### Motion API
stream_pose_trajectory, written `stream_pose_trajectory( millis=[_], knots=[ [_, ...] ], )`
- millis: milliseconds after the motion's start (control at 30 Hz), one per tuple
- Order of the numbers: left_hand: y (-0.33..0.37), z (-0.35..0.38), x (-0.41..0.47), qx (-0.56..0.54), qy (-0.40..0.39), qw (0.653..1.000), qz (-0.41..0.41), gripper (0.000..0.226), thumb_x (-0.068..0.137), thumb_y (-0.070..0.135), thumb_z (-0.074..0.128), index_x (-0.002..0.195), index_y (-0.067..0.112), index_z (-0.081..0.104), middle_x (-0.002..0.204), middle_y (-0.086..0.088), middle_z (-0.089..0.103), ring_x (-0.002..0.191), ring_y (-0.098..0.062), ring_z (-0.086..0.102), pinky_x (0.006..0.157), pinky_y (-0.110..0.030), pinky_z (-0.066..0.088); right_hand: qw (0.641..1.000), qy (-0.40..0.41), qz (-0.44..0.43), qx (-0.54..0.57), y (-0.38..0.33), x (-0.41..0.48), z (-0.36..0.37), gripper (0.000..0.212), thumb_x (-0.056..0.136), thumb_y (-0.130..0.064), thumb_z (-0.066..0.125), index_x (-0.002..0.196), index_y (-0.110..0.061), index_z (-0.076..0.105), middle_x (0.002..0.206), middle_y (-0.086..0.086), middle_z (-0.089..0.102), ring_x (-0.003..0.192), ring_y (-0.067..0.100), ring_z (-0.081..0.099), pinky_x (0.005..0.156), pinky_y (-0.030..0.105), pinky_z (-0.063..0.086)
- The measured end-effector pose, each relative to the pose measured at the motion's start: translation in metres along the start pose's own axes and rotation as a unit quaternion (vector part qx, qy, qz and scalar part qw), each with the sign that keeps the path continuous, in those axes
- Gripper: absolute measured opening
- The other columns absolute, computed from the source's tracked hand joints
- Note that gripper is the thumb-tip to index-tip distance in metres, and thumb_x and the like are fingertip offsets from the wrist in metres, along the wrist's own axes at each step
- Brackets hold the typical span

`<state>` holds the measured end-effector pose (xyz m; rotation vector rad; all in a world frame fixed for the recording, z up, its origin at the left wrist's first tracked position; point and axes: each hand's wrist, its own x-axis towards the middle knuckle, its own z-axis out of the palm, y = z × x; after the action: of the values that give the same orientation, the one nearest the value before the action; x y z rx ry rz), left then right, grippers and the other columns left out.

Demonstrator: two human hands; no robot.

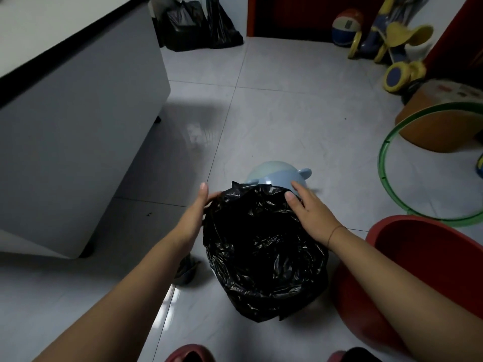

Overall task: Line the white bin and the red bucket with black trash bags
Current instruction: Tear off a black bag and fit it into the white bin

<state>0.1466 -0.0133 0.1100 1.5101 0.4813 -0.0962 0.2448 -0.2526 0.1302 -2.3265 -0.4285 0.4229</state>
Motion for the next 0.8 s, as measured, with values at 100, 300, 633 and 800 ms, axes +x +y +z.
stream_pose_trajectory(
  millis=[100, 300, 633, 800],
  knots=[
    [0.006, 0.006, -0.001, 0.022, -0.038, 0.999, 0.010, 0.074, 0.083, 0.081, 0.021, 0.120, 0.034, 0.065, 0.120, 0.010, 0.068, 0.116, -0.004, 0.059, 0.110, -0.033, 0.034, 0.999, -0.006, -0.049, -0.001, -0.015, 0.005, 0.003, 0.055, 0.096, -0.052, 0.033, 0.145, -0.027, 0.035, 0.151, 0.002, 0.038, 0.139, 0.021, 0.033, 0.114, 0.040, 0.027],
    [-0.015, 0.004, 0.001, -0.017, -0.063, 0.997, -0.048, 0.069, 0.093, 0.067, 0.012, 0.123, 0.030, 0.063, 0.126, 0.003, 0.066, 0.122, -0.010, 0.056, 0.116, -0.040, 0.029, 0.997, -0.063, 0.016, 0.044, -0.021, 0.024, 0.000, 0.052, 0.096, -0.057, 0.028, 0.129, -0.028, 0.054, 0.128, 0.002, 0.057, 0.123, 0.021, 0.048, 0.101, 0.029, 0.034],
    [-0.035, -0.007, -0.007, -0.107, -0.014, 0.989, -0.103, 0.076, 0.088, 0.075, 0.015, 0.105, 0.031, 0.075, 0.114, -0.002, 0.072, 0.112, -0.021, 0.065, 0.099, -0.042, 0.046, 0.997, -0.024, 0.038, 0.066, 0.002, 0.007, -0.001, 0.063, 0.091, -0.064, 0.022, 0.142, -0.028, 0.037, 0.144, 0.002, 0.043, 0.135, 0.022, 0.038, 0.107, 0.037, 0.031],
    [-0.036, -0.013, -0.031, -0.066, 0.015, 0.992, -0.102, 0.075, 0.065, 0.092, 0.032, 0.108, 0.042, 0.068, 0.116, 0.014, 0.069, 0.106, -0.005, 0.064, 0.084, -0.033, 0.047, 0.999, 0.022, -0.011, 0.025, -0.007, -0.035, 0.006, 0.072, 0.086, -0.064, 0.024, 0.148, -0.027, 0.025, 0.156, 0.000, 0.026, 0.143, 0.020, 0.022, 0.117, 0.042, 0.019]
  ],
)
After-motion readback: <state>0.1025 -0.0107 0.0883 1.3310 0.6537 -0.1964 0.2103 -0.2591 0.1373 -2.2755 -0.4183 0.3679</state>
